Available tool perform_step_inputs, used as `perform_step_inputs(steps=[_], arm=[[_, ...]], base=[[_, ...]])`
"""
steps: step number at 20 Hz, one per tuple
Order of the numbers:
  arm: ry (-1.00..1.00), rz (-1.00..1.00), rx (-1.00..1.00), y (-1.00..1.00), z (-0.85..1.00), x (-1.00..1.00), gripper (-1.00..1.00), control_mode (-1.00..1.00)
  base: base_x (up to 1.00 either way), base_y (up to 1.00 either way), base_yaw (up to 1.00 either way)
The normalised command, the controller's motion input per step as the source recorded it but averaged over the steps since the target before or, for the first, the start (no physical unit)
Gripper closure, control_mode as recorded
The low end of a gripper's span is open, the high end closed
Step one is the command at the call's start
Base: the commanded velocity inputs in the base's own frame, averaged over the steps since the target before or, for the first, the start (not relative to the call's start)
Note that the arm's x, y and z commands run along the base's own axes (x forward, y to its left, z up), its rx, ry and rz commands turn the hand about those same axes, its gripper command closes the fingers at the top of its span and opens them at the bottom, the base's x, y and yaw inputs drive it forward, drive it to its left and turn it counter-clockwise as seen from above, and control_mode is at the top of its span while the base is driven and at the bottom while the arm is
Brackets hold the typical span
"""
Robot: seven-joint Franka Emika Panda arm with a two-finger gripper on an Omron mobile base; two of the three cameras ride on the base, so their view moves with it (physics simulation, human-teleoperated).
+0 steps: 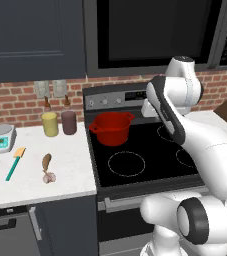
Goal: Put the garlic and sweet potato in the pot. Retrieve the spatula and lightly stir the vegetables in the pot.
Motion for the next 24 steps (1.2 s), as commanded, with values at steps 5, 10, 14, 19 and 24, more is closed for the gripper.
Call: perform_step_inputs(steps=[5,10,14,19,24], arm=[[0.00,0.00,0.00,0.00,0.00,0.00,-1.00,1.00],[0.00,0.00,0.00,0.00,0.00,0.00,-1.00,1.00],[0.00,0.00,0.00,0.00,0.00,0.00,-1.00,1.00],[0.00,0.00,0.00,0.00,0.00,0.00,-1.00,1.00],[0.00,0.00,0.00,0.00,0.00,0.00,-1.00,1.00]], base=[[-0.01,0.00,0.00],[-0.14,0.53,0.00],[-0.08,0.77,0.00],[-0.06,0.67,0.00],[0.00,0.49,0.00]])
